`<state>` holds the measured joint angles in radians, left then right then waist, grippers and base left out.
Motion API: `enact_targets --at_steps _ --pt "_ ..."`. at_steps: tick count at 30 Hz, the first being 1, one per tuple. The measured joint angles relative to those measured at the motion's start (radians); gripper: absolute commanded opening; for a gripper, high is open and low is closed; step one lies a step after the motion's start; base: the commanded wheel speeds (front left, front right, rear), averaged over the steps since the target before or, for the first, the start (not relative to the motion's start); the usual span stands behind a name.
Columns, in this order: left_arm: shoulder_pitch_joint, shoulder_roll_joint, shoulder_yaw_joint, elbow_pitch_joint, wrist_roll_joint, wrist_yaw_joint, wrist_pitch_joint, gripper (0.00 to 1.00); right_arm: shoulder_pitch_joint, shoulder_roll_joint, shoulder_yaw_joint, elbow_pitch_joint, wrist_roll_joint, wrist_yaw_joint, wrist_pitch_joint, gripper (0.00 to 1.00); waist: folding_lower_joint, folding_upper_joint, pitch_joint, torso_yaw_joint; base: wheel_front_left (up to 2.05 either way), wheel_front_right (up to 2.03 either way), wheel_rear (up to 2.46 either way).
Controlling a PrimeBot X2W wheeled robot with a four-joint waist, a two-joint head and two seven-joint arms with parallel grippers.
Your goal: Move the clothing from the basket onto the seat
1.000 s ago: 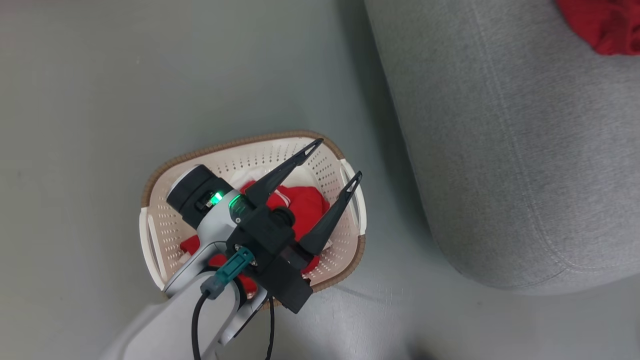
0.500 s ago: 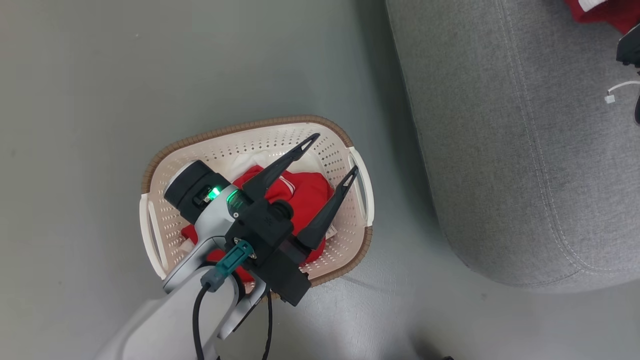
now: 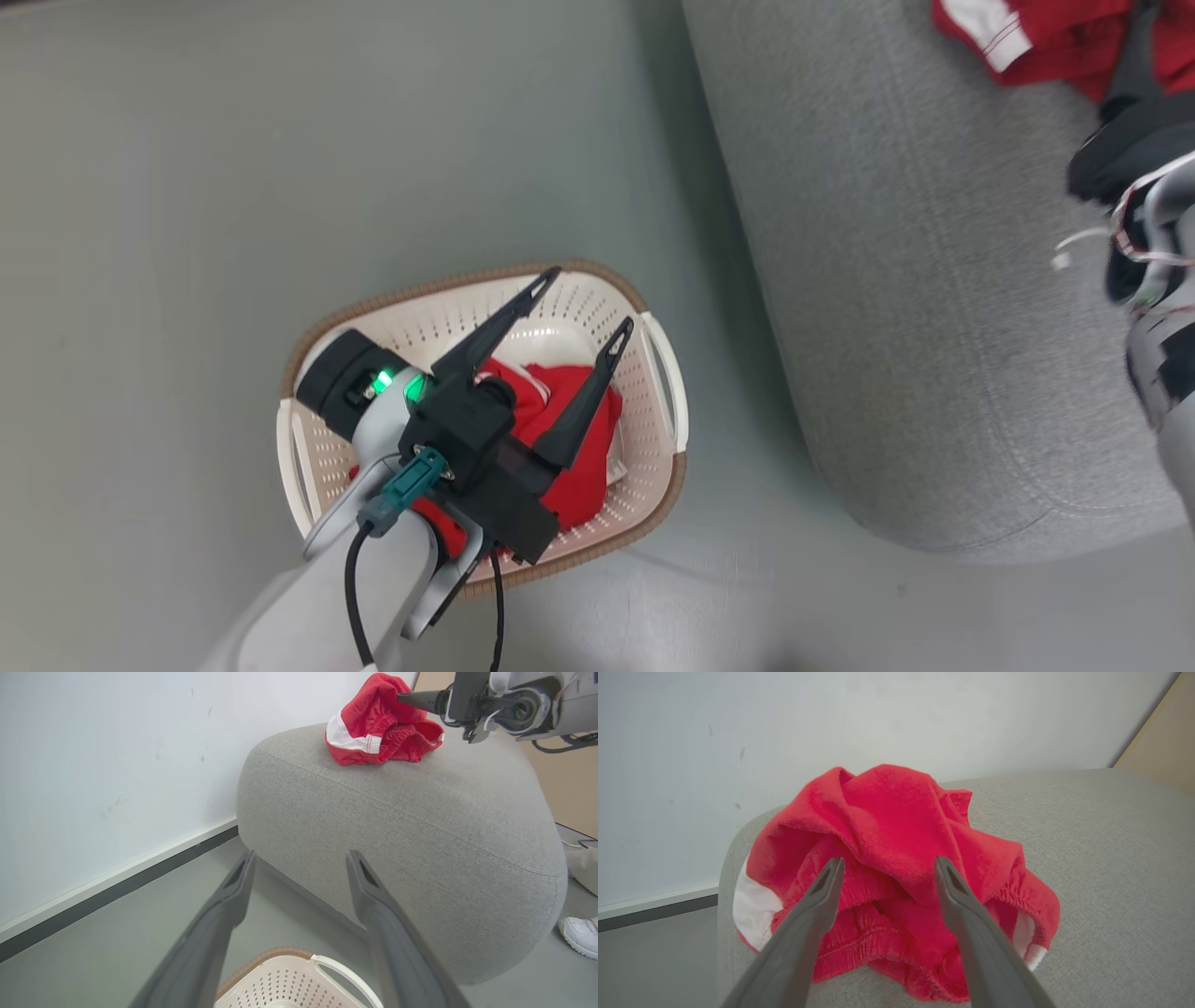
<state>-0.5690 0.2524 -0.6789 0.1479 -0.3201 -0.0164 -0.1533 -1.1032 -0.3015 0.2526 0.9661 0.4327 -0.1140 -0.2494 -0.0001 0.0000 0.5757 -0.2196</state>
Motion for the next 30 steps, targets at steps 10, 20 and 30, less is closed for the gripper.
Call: enact_targets --at_steps 10,20,30 --pt "0.027 -0.040 0.035 0.075 -0.056 0.011 -0.051 1.00 0.080 0.034 0.034 -0.043 -0.036 0.031 -0.005 1.00 -0.0001 -0.0001 -0.115 -0.004 0.00 0.00 0.00" --pt "0.074 -0.060 0.077 0.144 -0.101 0.027 -0.079 1.00 0.206 0.069 0.040 -0.123 -0.046 0.054 -0.007 1.00 -0.0002 -0.0001 -0.240 0.025 0.00 0.00 0.00" --pt "0.157 -0.071 0.126 0.207 -0.128 0.053 -0.091 1.00 0.392 0.102 0.025 -0.204 -0.042 0.063 -0.007 1.00 0.0000 -0.0001 -0.365 0.086 0.00 0.00 0.00"
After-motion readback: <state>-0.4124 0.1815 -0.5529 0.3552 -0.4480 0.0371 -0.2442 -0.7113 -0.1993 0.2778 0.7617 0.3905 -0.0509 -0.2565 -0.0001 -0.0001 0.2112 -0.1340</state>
